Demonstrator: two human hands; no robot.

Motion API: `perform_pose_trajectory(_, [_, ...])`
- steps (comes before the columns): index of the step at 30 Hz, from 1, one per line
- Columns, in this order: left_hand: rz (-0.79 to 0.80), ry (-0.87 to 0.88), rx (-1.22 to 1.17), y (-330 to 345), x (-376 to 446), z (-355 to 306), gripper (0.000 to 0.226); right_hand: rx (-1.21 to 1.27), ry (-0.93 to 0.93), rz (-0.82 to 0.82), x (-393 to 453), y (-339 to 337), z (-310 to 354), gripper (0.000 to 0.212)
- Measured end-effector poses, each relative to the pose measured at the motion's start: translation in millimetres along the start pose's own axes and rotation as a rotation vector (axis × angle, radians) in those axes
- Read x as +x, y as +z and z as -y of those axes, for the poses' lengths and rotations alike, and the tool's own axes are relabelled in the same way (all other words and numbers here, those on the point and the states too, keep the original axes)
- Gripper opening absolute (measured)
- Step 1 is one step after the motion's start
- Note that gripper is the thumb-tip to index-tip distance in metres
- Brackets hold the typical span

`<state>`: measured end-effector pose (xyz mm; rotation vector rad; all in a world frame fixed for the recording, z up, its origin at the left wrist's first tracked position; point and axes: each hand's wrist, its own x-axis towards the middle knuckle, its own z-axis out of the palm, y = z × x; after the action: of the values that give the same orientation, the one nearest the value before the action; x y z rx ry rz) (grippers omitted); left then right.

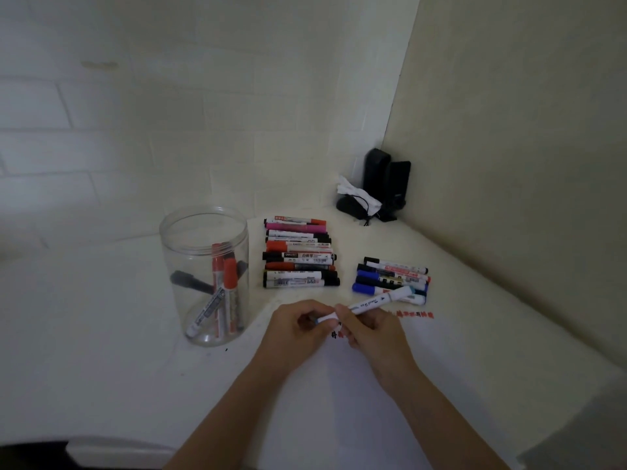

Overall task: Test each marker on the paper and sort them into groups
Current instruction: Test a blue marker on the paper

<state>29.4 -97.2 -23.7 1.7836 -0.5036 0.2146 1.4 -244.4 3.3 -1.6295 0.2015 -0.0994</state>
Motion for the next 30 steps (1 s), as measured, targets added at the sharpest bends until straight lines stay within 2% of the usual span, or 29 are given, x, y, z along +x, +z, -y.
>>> perform_pose_trajectory(3, [-0.001, -0.015, -0.018, 0.8, 1.7, -0.6, 0.014, 0.077, -0.020, 0.031, -6.4, 0.9, 8.4, 0.016])
perform_pose_trajectory(6, [0.000, -0.064, -0.059, 2.9, 3.2, -2.4, 0.032, 0.064, -0.094, 0.014, -8.4, -5.0, 18.1, 0.016])
perform_pose_trajectory(7, [-0.023, -0.103, -0.089, 2.5, 3.1, -3.7, 0.034, 0.001, -0.143, -0.002, -6.7, -10.2, 20.6, 0.020])
perform_pose_trajectory(10, [-0.031, -0.220, -0.145, 2.2, 1.1, -7.1, 0.019, -0.123, -0.229, 0.011, -2.8, -29.1, 26.5, 0.045])
perform_pose_trajectory(11, [-0.004, -0.239, -0.159, 2.7, 0.6, -7.6, 0.026, -0.144, -0.230, 0.010, -2.2, -33.6, 26.5, 0.050])
perform_pose_trajectory(14, [0.056, -0.283, -0.278, 4.8, 1.7, -11.4, 0.055, -0.090, -0.168, -0.049, -3.5, -35.5, 27.0, 0.038])
perform_pose_trajectory(19, [0.083, -0.309, -0.339, 4.0, 3.3, -14.8, 0.065, 0.044, -0.153, -0.024, -9.0, -24.9, 20.3, 0.034])
perform_pose_trajectory(22, [0.100, -0.298, -0.255, 3.1, 1.7, -18.6, 0.062, -0.009, -0.202, -0.072, -8.6, -19.3, 18.6, 0.029])
perform_pose_trajectory(26, [0.140, -0.214, -0.054, 2.9, -1.4, -18.8, 0.037, 0.003, -0.270, -0.123, -6.7, -11.9, 20.2, 0.022])
perform_pose_trajectory(30, [0.143, -0.164, 0.088, 3.3, -1.2, -14.8, 0.022, 0.022, -0.223, -0.144, -3.3, -7.5, 19.1, 0.013])
